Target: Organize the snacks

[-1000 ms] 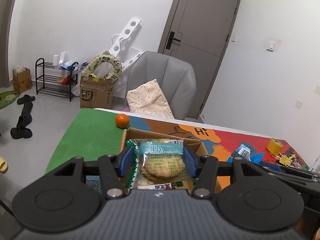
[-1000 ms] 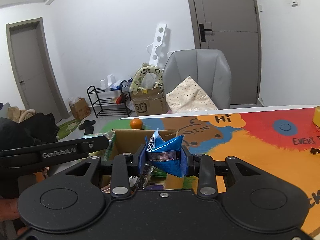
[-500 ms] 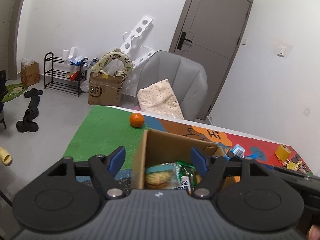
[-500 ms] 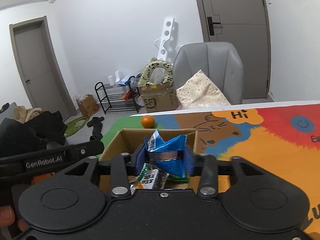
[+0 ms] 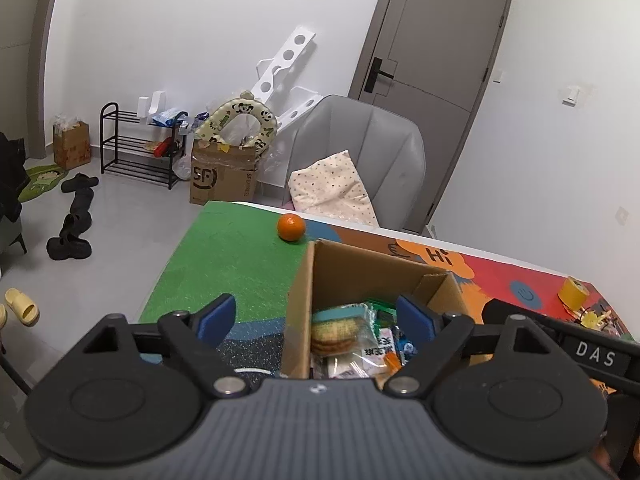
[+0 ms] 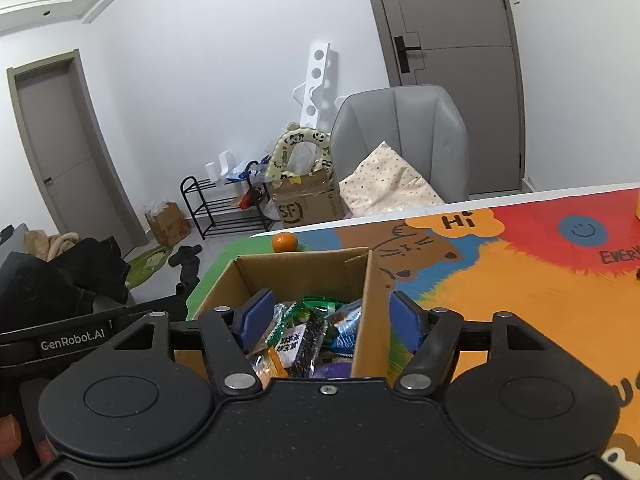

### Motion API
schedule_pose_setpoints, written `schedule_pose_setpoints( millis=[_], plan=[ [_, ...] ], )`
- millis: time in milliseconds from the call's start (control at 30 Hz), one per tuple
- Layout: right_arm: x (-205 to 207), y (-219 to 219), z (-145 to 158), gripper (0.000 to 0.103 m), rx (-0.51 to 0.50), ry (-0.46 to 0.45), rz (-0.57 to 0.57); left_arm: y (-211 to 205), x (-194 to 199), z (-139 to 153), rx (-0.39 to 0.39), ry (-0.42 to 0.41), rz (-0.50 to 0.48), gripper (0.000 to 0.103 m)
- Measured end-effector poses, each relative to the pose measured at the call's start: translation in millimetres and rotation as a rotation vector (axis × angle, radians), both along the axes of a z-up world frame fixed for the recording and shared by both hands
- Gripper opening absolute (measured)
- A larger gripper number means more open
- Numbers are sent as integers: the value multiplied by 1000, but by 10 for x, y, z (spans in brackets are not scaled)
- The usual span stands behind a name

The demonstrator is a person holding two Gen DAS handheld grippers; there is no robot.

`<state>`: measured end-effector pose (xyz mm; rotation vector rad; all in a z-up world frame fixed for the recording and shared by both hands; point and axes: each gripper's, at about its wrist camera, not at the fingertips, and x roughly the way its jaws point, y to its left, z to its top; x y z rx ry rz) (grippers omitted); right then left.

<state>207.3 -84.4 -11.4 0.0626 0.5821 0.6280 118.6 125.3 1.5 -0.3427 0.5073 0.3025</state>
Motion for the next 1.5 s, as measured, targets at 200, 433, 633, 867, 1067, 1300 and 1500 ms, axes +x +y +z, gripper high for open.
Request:
schedule_pose_setpoints(
  millis=[200,433,633,867,1067,1300,1500],
  plan=[
    [-137,-182,67,74,8,-17,-20,-160,-132,85,27,-11,-27,91],
    [-343,-437,104,86,6,-33,-39,-374,-270,126,62,10,-62,92],
    [-496,-658,160,91,8,-50,-74,-585,-400,151,107,27,-108,96],
    [-641,-900,209,97,13,-66,-108,-739,-518,198,117,26,-137,97],
    [-772,-1080,270,103,16,-75,-140,-880,-596,259,127,27,-174,97],
    [-945,-1245,308,103,2,-71,-155,-1018,-728,318,126,23,-221,100],
    [-1064,-1371,349,103,2,-67,-174,-1063,-830,319,87,46,-264,100]
  ],
)
